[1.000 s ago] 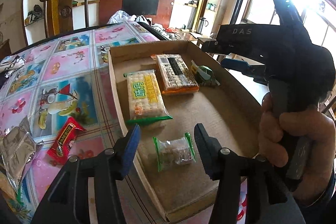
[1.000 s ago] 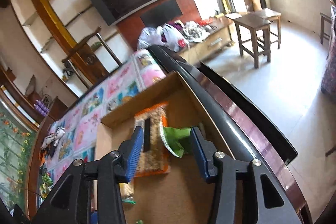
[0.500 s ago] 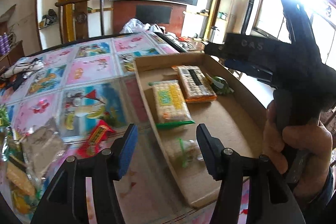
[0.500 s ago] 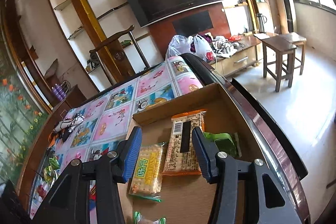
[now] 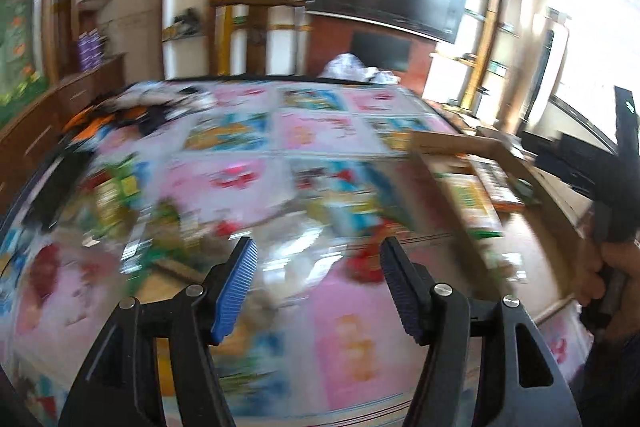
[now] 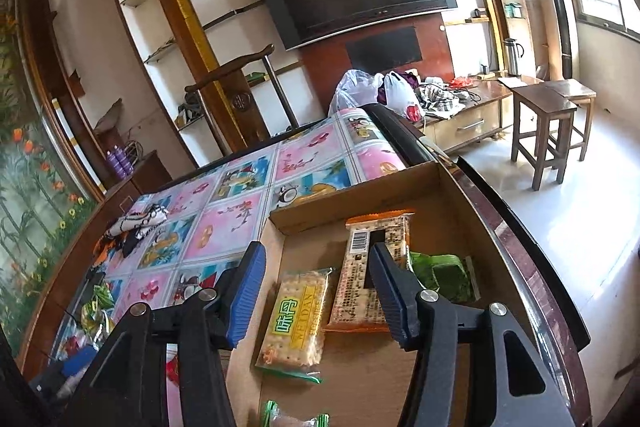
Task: Organize snacks
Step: 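Move both grippers back to the table and grasp the red-brown snack with left gripper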
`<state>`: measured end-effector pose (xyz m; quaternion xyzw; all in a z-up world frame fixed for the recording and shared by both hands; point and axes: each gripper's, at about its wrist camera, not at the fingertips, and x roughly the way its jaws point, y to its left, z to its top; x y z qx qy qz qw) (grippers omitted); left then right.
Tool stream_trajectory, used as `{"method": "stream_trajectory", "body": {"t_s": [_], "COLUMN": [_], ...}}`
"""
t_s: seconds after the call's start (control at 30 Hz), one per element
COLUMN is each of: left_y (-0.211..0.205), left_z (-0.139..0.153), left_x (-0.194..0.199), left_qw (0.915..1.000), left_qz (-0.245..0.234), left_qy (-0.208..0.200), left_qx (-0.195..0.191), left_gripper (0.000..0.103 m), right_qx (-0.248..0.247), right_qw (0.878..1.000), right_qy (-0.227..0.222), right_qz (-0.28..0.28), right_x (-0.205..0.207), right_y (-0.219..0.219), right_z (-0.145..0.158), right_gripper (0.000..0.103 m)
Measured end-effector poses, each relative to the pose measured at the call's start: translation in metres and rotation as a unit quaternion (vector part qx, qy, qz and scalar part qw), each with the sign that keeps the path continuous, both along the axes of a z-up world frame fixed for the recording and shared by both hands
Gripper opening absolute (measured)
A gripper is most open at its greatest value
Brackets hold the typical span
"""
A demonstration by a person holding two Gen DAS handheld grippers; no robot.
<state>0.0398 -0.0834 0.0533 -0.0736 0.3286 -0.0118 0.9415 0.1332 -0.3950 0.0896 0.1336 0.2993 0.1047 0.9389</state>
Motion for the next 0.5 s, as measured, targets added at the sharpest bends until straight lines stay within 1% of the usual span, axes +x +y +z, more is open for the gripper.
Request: {"method": "stream_trajectory", "body": {"t_s": [0.07,0.17,0.27,0.3,0.33,0.4,0.43,0.5], "left_y": [0.033,0.072,0.116,0.128,0.138,0.156,0.164,0.175], "left_z": [-0.002,0.002,0.009,0.010,0.010,0.007,0.003,-0.007], "left_x": [-0.008,-0.025,-0.049,-0.055,-0.058,-0.059,-0.056,-0.047], "left_qw": [0.9992,0.9959,0.9886,0.9861,0.9841,0.9796,0.9775,0.9759], "left_qz": [0.039,0.089,0.150,0.166,0.177,0.200,0.209,0.212], "left_qy": [0.008,0.007,-0.001,-0.001,0.000,0.010,0.023,0.046], "left_qx": [-0.007,-0.011,-0.003,0.003,0.008,0.019,0.020,0.016], "left_gripper": [0.063,0.063,0.070,0.074,0.078,0.079,0.080,0.080], "right_qx": [-0.005,-0.014,-0.017,-0.018,-0.018,-0.015,-0.014,-0.013], "right_qw": [1.000,1.000,1.000,1.000,1.000,1.000,1.000,1.000], "right_qy": [0.000,-0.003,-0.003,-0.002,-0.002,-0.001,-0.001,-0.002], "right_qz": [0.004,0.009,0.011,0.011,0.011,0.011,0.011,0.013], "right_x": [-0.001,-0.002,-0.003,-0.003,-0.003,-0.003,-0.003,-0.003], "right_y": [0.003,0.008,0.010,0.010,0.010,0.010,0.010,0.010], "right_z": [-0.001,-0.002,-0.002,-0.002,-0.002,-0.002,-0.002,-0.002], "right_gripper": [0.058,0.059,0.061,0.061,0.061,0.061,0.062,0.062]}}
